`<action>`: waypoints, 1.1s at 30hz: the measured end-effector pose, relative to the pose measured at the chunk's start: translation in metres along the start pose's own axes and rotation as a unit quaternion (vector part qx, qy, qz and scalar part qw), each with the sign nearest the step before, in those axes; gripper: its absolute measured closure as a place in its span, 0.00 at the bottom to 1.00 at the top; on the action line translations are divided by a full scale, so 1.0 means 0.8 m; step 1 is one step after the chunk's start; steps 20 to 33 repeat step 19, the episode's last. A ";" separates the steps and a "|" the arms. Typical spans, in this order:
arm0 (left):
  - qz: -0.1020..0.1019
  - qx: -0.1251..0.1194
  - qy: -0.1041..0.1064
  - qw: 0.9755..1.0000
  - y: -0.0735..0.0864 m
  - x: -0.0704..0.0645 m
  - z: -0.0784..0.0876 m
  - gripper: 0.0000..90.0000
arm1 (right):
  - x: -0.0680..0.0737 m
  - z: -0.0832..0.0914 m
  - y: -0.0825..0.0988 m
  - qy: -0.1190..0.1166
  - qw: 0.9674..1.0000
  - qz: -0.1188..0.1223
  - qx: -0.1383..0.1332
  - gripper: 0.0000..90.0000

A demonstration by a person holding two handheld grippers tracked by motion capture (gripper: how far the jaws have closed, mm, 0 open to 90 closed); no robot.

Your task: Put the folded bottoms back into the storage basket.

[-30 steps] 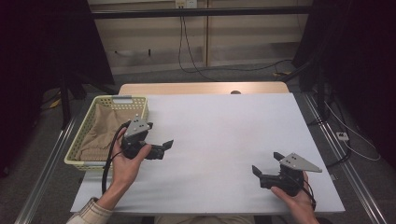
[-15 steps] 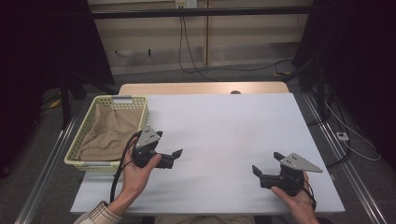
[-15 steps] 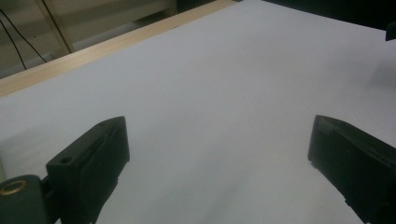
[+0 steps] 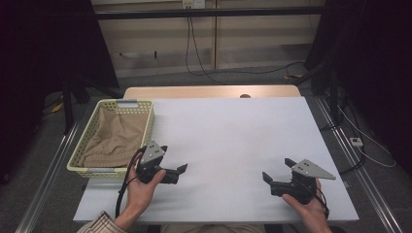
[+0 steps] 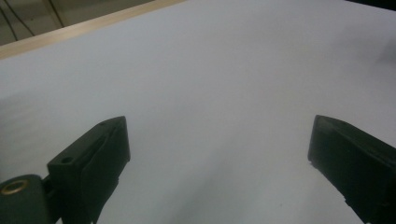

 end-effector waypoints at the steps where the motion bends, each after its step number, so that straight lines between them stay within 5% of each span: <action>1: 0.009 0.003 0.003 1.000 0.004 0.001 0.001 0.06 | 0.000 0.000 0.000 0.000 1.000 -0.002 0.000 0.07; 2: 0.022 0.000 0.008 1.000 0.008 0.002 0.002 0.06 | 0.000 0.000 0.000 -0.001 1.000 -0.004 0.000 0.07; 9: 0.005 -0.002 0.013 1.000 0.015 -0.003 0.007 0.06 | -0.001 0.002 -0.001 0.000 1.000 -0.003 -0.006 0.07; 12: -0.011 -0.011 -0.007 1.000 0.015 -0.001 0.009 0.06 | -0.001 0.002 -0.001 0.000 1.000 -0.003 -0.008 0.07; 33: -0.001 -0.007 -0.002 1.000 0.018 -0.002 0.005 0.06 | -0.002 0.004 0.000 0.005 1.000 -0.008 -0.011 0.07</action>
Point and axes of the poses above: each handheld gripper's, and its own axes: z roughly backward along the jaws, y roughly out of its underside, x roughly to its left, the point moved 3 cm from there along -z, roughly forward along the jaws, and after that the axes turned 4 degrees about -x, right-handed, at the moved point
